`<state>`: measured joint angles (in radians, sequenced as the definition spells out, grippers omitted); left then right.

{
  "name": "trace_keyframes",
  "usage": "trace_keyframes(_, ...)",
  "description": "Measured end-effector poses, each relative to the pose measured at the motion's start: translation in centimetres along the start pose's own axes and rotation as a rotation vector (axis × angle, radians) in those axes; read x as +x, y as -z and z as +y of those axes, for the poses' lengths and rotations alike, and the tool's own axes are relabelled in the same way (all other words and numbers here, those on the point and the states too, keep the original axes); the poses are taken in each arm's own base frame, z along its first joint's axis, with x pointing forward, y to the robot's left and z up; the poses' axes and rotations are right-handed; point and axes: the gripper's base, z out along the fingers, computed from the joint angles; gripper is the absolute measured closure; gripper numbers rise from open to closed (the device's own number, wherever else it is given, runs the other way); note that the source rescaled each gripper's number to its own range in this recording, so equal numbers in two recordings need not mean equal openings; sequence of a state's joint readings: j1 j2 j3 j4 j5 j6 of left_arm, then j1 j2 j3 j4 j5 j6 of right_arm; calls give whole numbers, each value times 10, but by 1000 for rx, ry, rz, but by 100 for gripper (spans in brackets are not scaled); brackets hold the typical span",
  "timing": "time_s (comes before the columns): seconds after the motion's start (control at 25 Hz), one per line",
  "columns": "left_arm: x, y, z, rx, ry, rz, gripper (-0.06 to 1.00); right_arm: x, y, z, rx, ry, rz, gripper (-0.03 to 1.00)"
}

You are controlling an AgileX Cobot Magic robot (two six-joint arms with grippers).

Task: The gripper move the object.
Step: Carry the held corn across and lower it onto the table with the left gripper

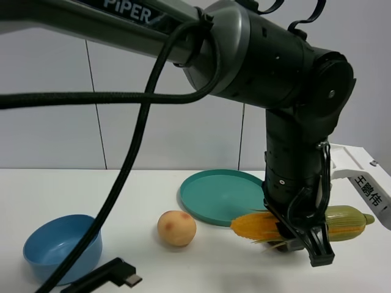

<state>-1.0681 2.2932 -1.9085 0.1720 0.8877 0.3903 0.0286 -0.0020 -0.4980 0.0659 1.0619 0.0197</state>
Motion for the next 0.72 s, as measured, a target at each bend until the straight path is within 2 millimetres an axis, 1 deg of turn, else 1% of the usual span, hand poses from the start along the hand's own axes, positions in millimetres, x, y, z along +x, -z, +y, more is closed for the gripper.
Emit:
trace_keyframes(0.16,0,-14,-7,52,-25,-4,93,0,0,0,0,0,0,-3)
trace_keyframes(0.32,0,-25,-10,60,-36,-12,93,0,0,0,0,0,0,-3)
trace_keyframes(0.52,-2,-31,-10,45,-36,-45,93,0,0,0,0,0,0,-3)
trace_keyframes(0.72,0,-38,-9,46,-33,-42,93,0,0,0,0,0,0,-3)
